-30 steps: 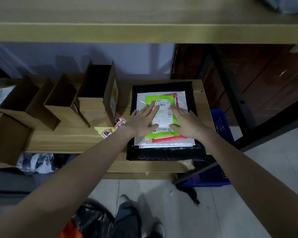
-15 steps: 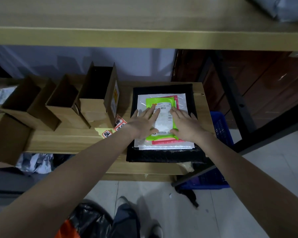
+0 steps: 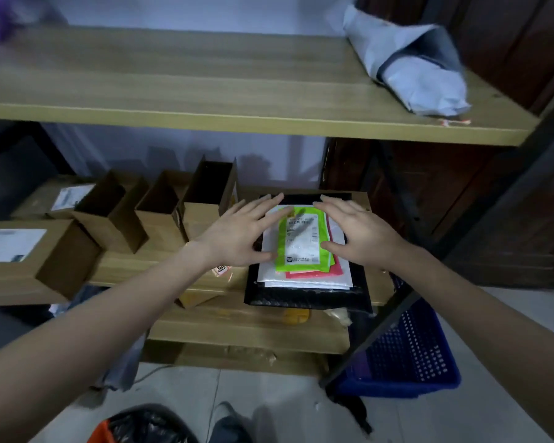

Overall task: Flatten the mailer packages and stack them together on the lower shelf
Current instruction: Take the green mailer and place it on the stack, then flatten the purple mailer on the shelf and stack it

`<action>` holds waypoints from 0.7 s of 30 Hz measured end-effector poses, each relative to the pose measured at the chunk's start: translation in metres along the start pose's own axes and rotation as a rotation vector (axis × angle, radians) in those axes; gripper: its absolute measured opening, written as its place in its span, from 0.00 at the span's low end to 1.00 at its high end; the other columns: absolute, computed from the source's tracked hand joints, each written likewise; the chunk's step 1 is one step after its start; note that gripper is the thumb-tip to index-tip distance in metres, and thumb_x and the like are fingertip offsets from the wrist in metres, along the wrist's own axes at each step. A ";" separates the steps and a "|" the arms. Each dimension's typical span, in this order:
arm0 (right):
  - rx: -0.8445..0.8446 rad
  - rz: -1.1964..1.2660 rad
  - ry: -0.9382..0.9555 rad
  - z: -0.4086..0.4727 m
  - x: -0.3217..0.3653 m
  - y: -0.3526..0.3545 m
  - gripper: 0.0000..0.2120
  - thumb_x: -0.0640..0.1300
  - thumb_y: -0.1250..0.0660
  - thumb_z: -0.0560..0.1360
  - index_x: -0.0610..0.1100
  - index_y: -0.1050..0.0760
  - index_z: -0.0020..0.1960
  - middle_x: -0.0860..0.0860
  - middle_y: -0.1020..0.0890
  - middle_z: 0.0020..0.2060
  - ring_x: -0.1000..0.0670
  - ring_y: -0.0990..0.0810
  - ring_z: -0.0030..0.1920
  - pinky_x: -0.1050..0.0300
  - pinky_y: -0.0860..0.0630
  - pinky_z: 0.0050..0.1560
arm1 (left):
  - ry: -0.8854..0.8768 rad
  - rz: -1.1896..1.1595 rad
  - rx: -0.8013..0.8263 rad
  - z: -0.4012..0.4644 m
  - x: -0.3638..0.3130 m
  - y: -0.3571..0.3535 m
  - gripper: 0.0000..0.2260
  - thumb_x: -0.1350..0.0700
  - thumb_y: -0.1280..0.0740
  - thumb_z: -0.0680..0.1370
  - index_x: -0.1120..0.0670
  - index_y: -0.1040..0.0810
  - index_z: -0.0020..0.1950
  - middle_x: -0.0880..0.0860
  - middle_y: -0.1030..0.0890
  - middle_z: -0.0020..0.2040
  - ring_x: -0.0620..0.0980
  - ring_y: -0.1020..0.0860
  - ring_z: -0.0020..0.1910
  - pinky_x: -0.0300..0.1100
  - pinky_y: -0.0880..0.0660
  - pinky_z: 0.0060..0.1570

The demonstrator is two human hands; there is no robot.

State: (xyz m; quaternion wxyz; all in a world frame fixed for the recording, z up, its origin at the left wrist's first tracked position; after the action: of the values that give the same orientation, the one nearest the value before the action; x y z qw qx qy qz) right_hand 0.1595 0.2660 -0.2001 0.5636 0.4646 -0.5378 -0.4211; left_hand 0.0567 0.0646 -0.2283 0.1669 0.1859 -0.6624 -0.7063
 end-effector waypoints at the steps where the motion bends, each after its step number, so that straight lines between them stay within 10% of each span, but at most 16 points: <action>1: -0.011 -0.009 0.028 -0.006 0.009 0.010 0.34 0.52 0.36 0.75 0.50 0.48 0.76 0.52 0.44 0.76 0.50 0.43 0.74 0.49 0.38 0.71 | -0.007 0.003 -0.039 -0.010 -0.002 0.012 0.40 0.39 0.35 0.73 0.44 0.55 0.77 0.49 0.53 0.79 0.50 0.50 0.77 0.53 0.45 0.74; 9: -0.253 -0.037 0.272 -0.045 0.080 0.093 0.28 0.53 0.36 0.75 0.53 0.40 0.73 0.57 0.32 0.70 0.56 0.35 0.69 0.58 0.34 0.66 | -0.055 0.079 -0.351 -0.091 -0.019 0.115 0.33 0.39 0.38 0.74 0.47 0.43 0.77 0.47 0.41 0.77 0.46 0.39 0.74 0.41 0.41 0.70; 21: -0.527 0.018 0.491 0.008 0.155 0.183 0.27 0.53 0.36 0.72 0.49 0.33 0.69 0.54 0.26 0.64 0.52 0.29 0.64 0.54 0.33 0.64 | 0.118 0.171 -0.609 -0.146 0.044 0.230 0.30 0.40 0.39 0.75 0.47 0.40 0.75 0.48 0.39 0.76 0.47 0.36 0.73 0.49 0.35 0.69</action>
State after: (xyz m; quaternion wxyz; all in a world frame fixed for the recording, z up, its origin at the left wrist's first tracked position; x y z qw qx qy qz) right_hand 0.1576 0.1536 0.0114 0.7803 0.3858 -0.2633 -0.4159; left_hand 0.0865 -0.0999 -0.0079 0.3117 0.1116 -0.4231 -0.8434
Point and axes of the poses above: each hand's wrist, its own z-axis towards the middle knuckle, its own y-axis out of the back of the hand, x = y × z, the point moved 2 cm from there along z, towards the middle knuckle
